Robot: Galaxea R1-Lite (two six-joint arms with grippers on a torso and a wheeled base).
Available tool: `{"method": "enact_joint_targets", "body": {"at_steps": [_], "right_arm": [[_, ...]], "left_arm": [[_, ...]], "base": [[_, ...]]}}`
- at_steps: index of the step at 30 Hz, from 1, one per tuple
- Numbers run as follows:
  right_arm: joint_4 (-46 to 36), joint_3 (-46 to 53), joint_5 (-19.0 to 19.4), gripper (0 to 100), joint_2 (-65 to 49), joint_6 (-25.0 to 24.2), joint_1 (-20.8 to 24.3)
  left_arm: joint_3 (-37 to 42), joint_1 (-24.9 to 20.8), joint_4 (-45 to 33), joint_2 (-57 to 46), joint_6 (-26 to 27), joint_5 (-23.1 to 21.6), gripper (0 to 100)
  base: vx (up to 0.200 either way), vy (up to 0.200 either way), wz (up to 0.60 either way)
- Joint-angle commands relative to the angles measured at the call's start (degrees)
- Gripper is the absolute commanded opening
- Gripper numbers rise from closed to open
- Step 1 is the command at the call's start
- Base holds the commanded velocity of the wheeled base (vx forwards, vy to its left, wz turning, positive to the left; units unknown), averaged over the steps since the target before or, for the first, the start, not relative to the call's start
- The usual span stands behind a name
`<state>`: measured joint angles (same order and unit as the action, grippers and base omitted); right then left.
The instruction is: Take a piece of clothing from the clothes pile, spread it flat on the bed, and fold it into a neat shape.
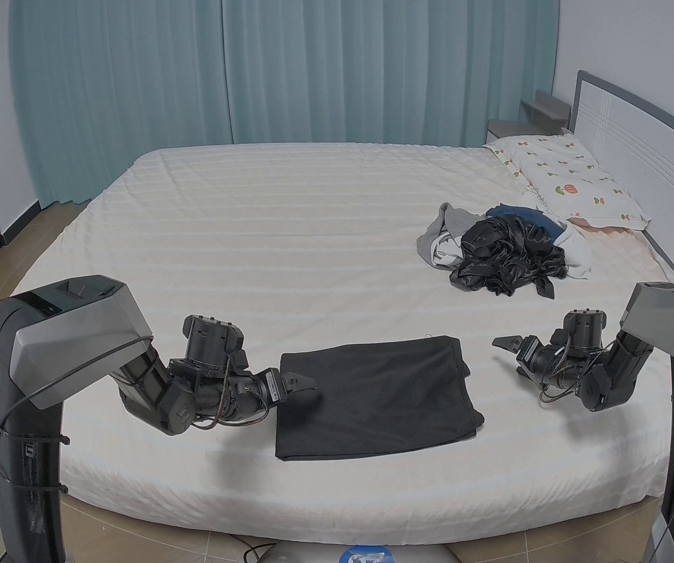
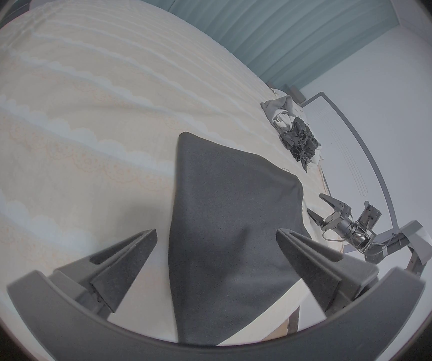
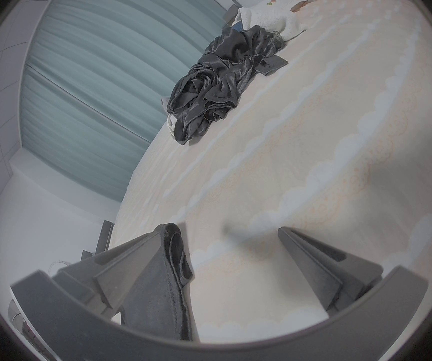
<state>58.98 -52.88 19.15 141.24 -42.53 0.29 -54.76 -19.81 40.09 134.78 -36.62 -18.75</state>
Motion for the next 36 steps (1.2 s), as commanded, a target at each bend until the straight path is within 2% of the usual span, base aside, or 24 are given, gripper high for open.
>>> {"method": "enact_joint_targets", "body": {"at_steps": [1, 13, 14, 21, 36], "right_arm": [[0.00, 0.06, 0.01, 100, -0.18, -0.01, 0.06], [0.00, 0.06, 0.01, 100, -0.26, 0.08, 0.23], [0.00, 0.06, 0.01, 100, -0.26, 0.08, 0.15], [0.00, 0.15, 0.01, 100, -0.97, -0.01, 0.15], [-0.09, 0.15, -0.08, 100, -0.79, 0.08, 0.06]], "left_arm": [[-0.61, -0.32, 0.07, 0.92, -0.03, 0.03, 100], [-1.93, -1.37, 0.16, 1.89, -0.21, 0.91, 100], [-1.93, -1.37, 0.16, 1.98, -0.21, 1.35, 0], [-2.63, -1.55, 0.07, 2.77, -0.38, 4.60, 0], [-2.46, -1.55, -0.02, 2.15, -0.56, 7.32, 0]], "base": [[0.000, 0.000, 0.00], [0.000, 0.000, 0.00], [0.000, 0.000, 0.00], [0.000, 0.000, 0.00], [0.000, 0.000, 0.00]]}}
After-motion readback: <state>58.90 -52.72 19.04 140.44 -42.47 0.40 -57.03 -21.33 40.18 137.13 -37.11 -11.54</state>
